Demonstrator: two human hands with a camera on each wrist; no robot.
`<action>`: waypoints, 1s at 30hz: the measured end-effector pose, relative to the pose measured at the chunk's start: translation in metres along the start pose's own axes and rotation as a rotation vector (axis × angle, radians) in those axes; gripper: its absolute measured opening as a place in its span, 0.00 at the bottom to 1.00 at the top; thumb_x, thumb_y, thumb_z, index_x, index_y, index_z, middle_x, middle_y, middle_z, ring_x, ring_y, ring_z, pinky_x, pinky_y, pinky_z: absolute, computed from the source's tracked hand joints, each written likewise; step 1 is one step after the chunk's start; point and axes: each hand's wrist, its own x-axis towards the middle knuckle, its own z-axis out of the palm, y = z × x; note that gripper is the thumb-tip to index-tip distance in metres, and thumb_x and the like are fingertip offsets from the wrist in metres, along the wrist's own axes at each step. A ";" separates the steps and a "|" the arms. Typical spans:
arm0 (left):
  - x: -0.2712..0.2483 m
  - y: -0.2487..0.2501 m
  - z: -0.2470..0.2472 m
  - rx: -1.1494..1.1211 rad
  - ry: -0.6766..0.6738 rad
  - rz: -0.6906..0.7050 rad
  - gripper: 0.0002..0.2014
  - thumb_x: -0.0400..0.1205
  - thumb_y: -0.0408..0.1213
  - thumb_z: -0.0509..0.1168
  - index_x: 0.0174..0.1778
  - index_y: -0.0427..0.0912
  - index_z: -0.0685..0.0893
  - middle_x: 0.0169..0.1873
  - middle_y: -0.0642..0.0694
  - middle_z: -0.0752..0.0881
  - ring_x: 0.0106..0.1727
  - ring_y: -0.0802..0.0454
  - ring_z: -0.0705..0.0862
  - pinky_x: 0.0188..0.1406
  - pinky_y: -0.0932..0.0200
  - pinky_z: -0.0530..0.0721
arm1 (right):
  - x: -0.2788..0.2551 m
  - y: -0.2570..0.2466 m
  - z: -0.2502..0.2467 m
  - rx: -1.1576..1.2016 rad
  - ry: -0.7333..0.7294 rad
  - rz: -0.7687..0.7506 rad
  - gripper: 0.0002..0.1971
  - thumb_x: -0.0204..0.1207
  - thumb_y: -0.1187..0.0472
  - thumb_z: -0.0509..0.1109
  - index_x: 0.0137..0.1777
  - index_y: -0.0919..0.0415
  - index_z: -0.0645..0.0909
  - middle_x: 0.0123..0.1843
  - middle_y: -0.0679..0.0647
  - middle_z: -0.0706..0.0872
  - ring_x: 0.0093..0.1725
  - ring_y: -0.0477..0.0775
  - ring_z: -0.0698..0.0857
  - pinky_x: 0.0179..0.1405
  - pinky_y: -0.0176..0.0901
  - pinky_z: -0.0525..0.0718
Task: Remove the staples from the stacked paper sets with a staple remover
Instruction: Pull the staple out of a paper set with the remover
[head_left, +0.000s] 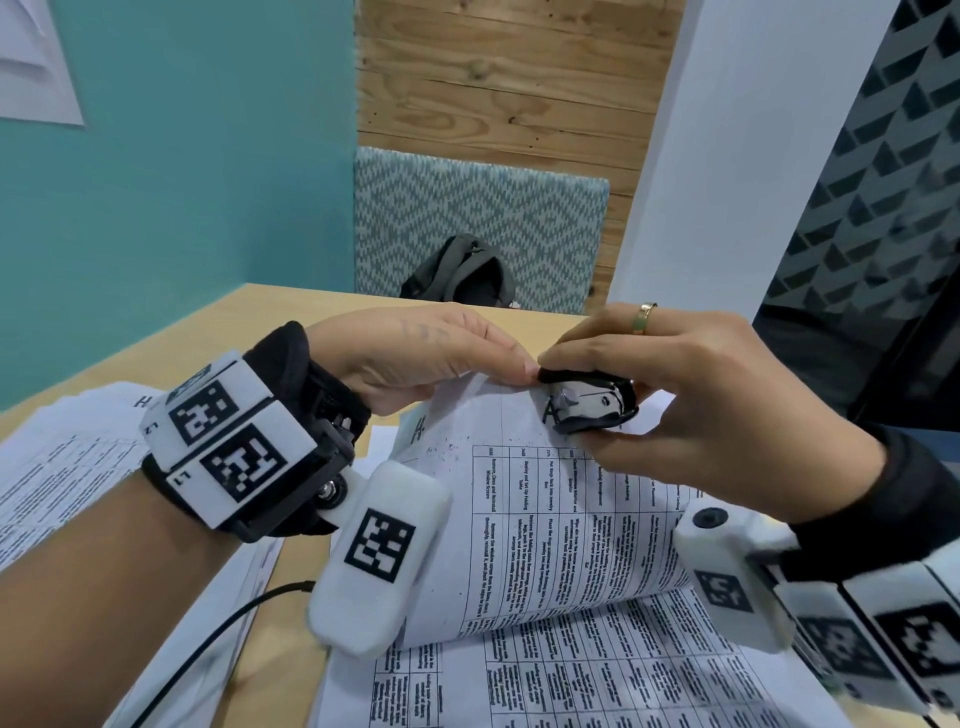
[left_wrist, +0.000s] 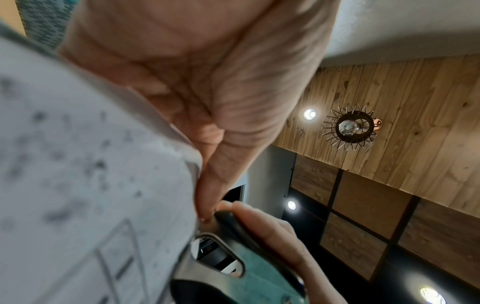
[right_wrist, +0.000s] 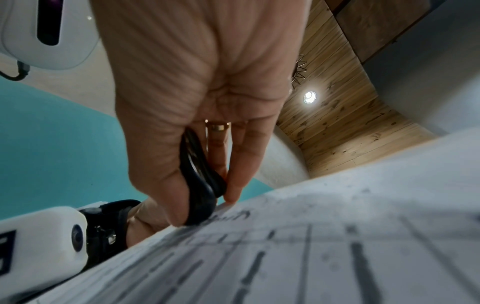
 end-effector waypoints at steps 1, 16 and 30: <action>-0.001 0.001 0.000 -0.005 0.000 0.003 0.06 0.68 0.34 0.71 0.24 0.43 0.88 0.28 0.50 0.88 0.31 0.58 0.85 0.34 0.71 0.81 | 0.000 0.000 -0.001 0.000 0.000 -0.001 0.18 0.65 0.56 0.70 0.55 0.60 0.87 0.49 0.50 0.87 0.36 0.52 0.83 0.29 0.51 0.84; -0.004 0.006 0.003 -0.048 -0.032 0.009 0.07 0.69 0.34 0.63 0.31 0.34 0.83 0.23 0.50 0.86 0.25 0.61 0.84 0.24 0.74 0.78 | 0.001 -0.003 -0.003 -0.180 0.077 -0.069 0.14 0.60 0.58 0.77 0.48 0.55 0.90 0.39 0.50 0.90 0.32 0.59 0.88 0.24 0.49 0.83; -0.004 -0.002 0.004 -0.051 -0.028 0.124 0.03 0.69 0.29 0.71 0.37 0.35 0.86 0.30 0.48 0.89 0.31 0.58 0.86 0.34 0.70 0.83 | 0.002 -0.005 -0.004 0.030 0.112 0.037 0.13 0.66 0.51 0.73 0.47 0.55 0.90 0.38 0.48 0.89 0.35 0.53 0.87 0.31 0.51 0.83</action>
